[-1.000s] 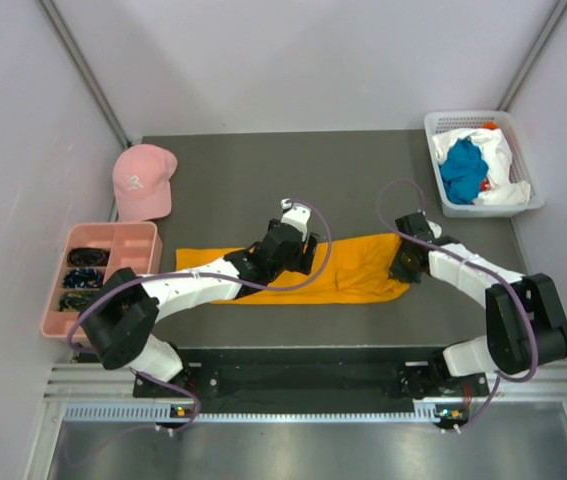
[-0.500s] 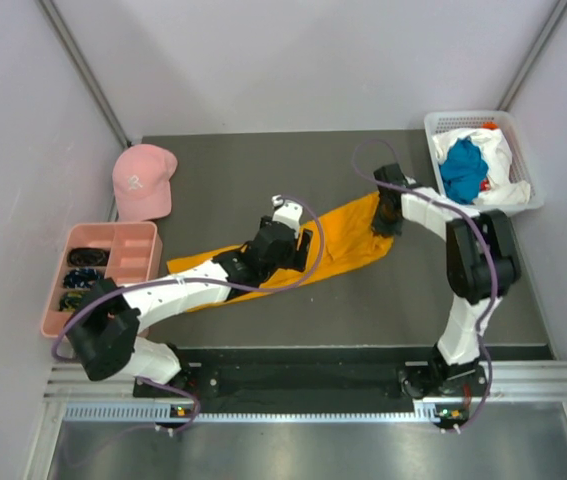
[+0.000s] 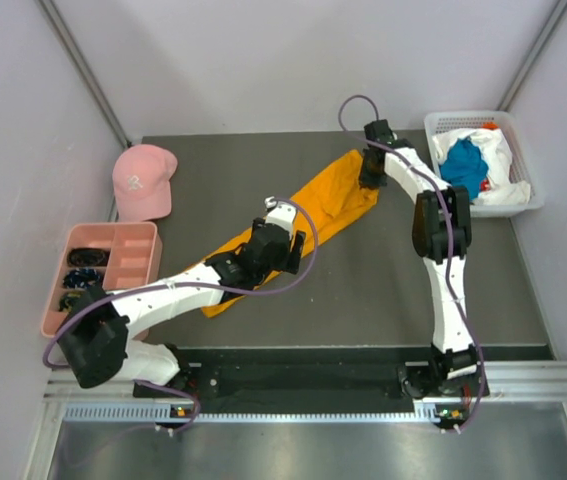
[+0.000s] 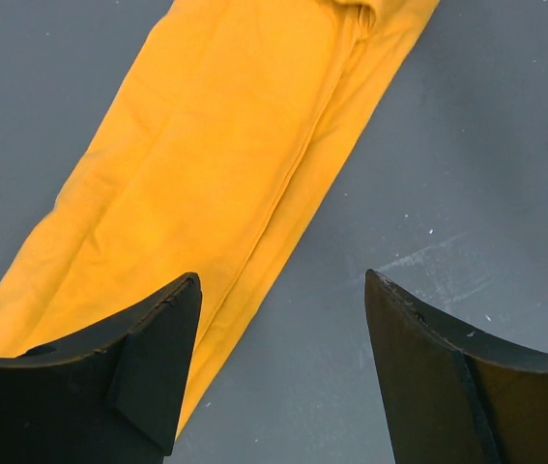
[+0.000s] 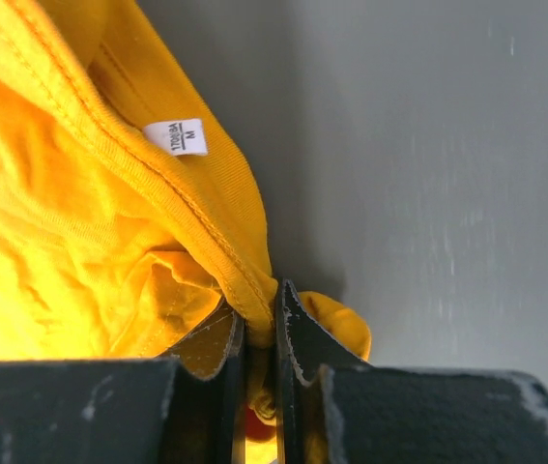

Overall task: Fold and stack the t-shirts
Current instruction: Rotate the tshirt 90 degrees

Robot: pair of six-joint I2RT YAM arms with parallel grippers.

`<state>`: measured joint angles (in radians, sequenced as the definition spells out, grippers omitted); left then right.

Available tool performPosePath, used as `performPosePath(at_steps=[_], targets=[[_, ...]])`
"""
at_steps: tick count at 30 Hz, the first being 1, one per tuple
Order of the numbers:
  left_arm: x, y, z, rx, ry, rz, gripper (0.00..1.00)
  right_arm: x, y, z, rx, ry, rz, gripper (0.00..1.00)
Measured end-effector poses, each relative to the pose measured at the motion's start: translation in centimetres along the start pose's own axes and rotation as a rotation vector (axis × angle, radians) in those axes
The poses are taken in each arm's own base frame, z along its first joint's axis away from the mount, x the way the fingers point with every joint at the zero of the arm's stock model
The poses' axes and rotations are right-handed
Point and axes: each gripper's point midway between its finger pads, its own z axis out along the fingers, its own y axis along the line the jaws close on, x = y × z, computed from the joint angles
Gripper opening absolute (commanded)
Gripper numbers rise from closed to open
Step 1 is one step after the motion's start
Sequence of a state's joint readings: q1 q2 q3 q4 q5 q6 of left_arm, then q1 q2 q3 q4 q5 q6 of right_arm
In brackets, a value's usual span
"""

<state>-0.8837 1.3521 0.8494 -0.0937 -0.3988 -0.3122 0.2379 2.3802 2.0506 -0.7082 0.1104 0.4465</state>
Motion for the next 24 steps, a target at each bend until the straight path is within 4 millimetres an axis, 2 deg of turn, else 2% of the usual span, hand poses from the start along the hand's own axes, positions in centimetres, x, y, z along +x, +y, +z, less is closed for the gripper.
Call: performPosePath(at_steps=[14, 16, 17, 18, 19, 21, 24], targets=[[0.8, 1.5, -0.7, -0.057, 0.020, 0.007, 0.73, -4.1, 0.4, 2.8, -0.204, -0.013, 0.013, 0.01], [1.0, 1.6, -0.7, -0.059, 0.022, 0.004, 0.73, -4.3, 0.5, 2.8, -0.212, -0.018, 0.002, 0.08], [1.0, 1.6, -0.7, -0.059, 0.022, 0.001, 0.73, -4.3, 0.5, 2.8, -0.213, -0.021, -0.004, 0.16], [1.0, 1.6, -0.7, -0.059, 0.022, -0.002, 0.73, -4.4, 0.5, 2.8, -0.214, -0.025, -0.009, 0.29], [1.0, 1.6, -0.7, -0.059, 0.022, -0.005, 0.73, -4.4, 0.5, 2.9, -0.213, -0.030, -0.013, 0.34], [1.0, 1.6, -0.8, -0.059, 0.021, -0.011, 0.73, -4.8, 0.5, 2.8, -0.212, -0.051, -0.023, 0.41], [1.0, 1.6, -0.8, -0.058, 0.022, -0.012, 0.73, -5.0, -0.4, 2.6, -0.171, -0.079, -0.037, 0.45]])
